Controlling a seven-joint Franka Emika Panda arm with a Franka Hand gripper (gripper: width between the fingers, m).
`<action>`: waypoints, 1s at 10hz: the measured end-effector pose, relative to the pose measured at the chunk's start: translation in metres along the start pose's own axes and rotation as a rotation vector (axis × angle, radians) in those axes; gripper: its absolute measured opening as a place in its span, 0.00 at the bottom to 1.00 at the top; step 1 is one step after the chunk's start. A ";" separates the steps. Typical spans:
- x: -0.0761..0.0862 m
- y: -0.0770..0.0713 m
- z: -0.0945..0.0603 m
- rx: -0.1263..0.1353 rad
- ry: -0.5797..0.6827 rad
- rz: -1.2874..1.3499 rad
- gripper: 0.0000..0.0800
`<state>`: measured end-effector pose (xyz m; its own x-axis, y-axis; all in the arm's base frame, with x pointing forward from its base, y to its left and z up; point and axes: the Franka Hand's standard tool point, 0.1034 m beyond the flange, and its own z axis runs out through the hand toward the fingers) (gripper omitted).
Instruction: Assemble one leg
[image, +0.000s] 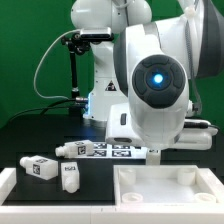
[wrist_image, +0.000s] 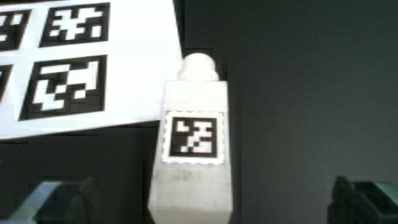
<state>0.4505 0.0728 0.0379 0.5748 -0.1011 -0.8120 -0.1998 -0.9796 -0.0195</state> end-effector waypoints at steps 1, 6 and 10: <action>0.000 0.001 0.003 -0.001 -0.007 0.000 0.81; 0.004 -0.003 0.048 -0.023 -0.098 0.008 0.81; 0.005 -0.003 0.048 -0.023 -0.096 0.000 0.35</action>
Offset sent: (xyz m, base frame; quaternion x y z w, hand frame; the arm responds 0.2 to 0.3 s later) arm -0.0408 0.0177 -0.0244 -0.0135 -0.0620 0.0327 0.9974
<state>0.4155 0.0834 0.0058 0.4955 -0.0855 -0.8644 -0.1810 -0.9835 -0.0065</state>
